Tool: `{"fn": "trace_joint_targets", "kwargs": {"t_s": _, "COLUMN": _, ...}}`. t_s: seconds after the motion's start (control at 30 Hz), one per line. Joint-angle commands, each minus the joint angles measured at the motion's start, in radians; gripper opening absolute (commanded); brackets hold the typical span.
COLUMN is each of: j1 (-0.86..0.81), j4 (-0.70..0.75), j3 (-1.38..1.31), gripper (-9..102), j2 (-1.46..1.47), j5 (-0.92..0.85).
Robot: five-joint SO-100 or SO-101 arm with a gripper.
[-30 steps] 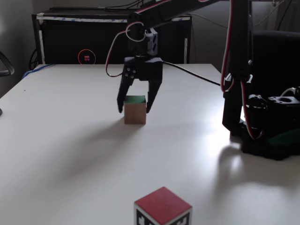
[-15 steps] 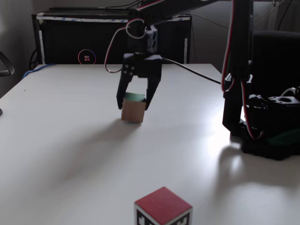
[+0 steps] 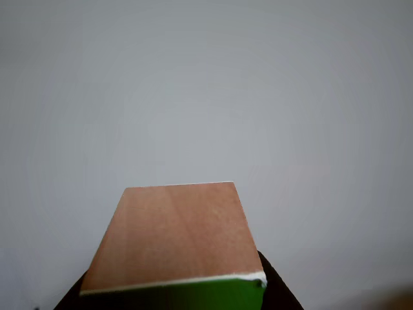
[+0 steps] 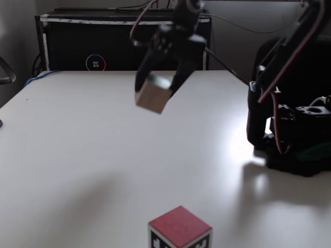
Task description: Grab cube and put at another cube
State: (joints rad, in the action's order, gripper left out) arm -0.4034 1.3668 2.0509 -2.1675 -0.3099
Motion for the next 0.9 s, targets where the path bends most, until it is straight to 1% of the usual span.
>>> {"fn": "trace_joint_targets", "kwargs": {"t_s": 0.0, "j1": 0.1, "j4": 0.08, "j3": -0.072, "gripper": 13, "j2": -0.071, "j5": 0.083}}
{"fn": "trace_joint_targets", "kwargs": {"t_s": 0.3, "j1": 0.367, "j4": 0.212, "j3": -0.229, "gripper": 13, "j2": -0.057, "j5": 0.288}}
{"fn": "trace_joint_targets", "kwargs": {"t_s": 0.6, "j1": 0.572, "j4": 0.245, "j3": -0.314, "gripper": 12, "j2": 0.008, "j5": 0.434}}
{"fn": "trace_joint_targets", "kwargs": {"t_s": 0.87, "j1": 0.752, "j4": 0.319, "j3": -0.497, "gripper": 13, "j2": 0.161, "j5": 0.554}}
